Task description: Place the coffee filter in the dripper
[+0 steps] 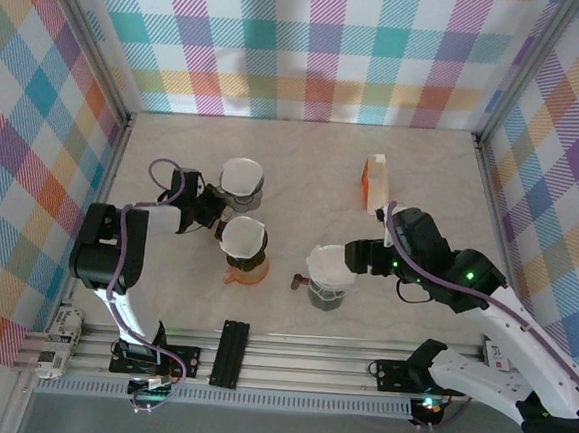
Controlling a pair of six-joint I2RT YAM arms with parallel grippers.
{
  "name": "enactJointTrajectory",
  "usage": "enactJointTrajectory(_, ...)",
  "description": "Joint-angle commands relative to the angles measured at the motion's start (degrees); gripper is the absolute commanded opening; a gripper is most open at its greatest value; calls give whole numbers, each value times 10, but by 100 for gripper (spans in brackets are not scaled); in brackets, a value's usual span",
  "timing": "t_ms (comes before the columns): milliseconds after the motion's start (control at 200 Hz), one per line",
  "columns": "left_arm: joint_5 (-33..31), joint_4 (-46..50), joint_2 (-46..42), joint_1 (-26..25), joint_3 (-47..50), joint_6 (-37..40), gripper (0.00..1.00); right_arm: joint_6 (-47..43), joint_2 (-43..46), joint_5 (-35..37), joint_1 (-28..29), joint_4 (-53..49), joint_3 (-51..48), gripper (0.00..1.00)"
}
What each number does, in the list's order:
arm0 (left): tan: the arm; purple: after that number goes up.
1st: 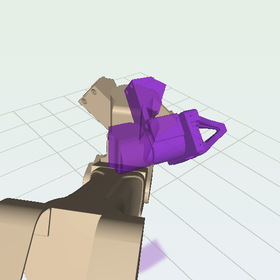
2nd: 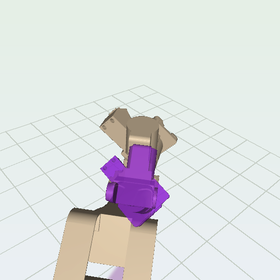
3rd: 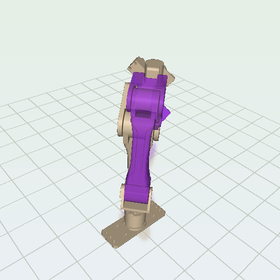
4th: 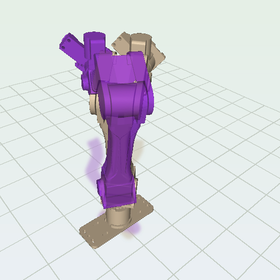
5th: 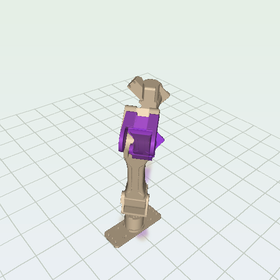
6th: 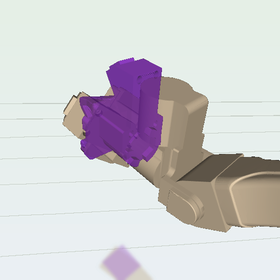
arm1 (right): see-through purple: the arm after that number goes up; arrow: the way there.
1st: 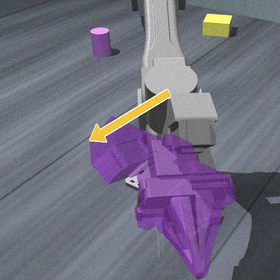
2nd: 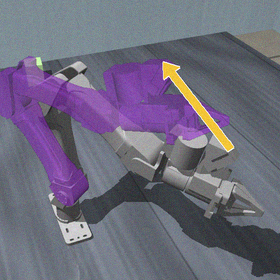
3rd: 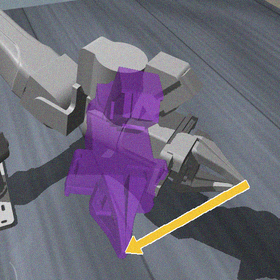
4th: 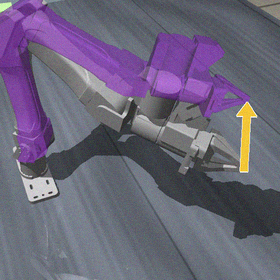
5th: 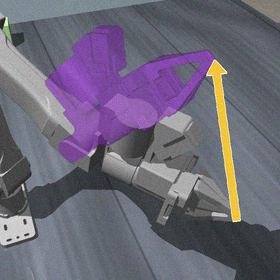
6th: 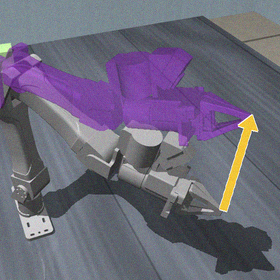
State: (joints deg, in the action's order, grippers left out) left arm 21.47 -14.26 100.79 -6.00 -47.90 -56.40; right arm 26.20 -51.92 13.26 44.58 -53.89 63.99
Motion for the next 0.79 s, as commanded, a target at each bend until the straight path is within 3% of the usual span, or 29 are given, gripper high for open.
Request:
enactJointTrajectory(0, 22, -30, 17, -19, -21, -11, 0, 9, 8, 10, -2, 0, 2, 86)
enactJointTrajectory(280, 34, -34, 47, -64, -49, -22, 0, 23, 10, 10, -2, 3, -4, 86)
enactJointTrajectory(700, -29, 72, -18, -23, -68, 29, 0, 44, 43, 38, -2, 9, -33, 86)
enactJointTrajectory(790, -59, 127, -57, -22, -83, 77, 7, 47, 59, 53, -1, 17, -41, 86)
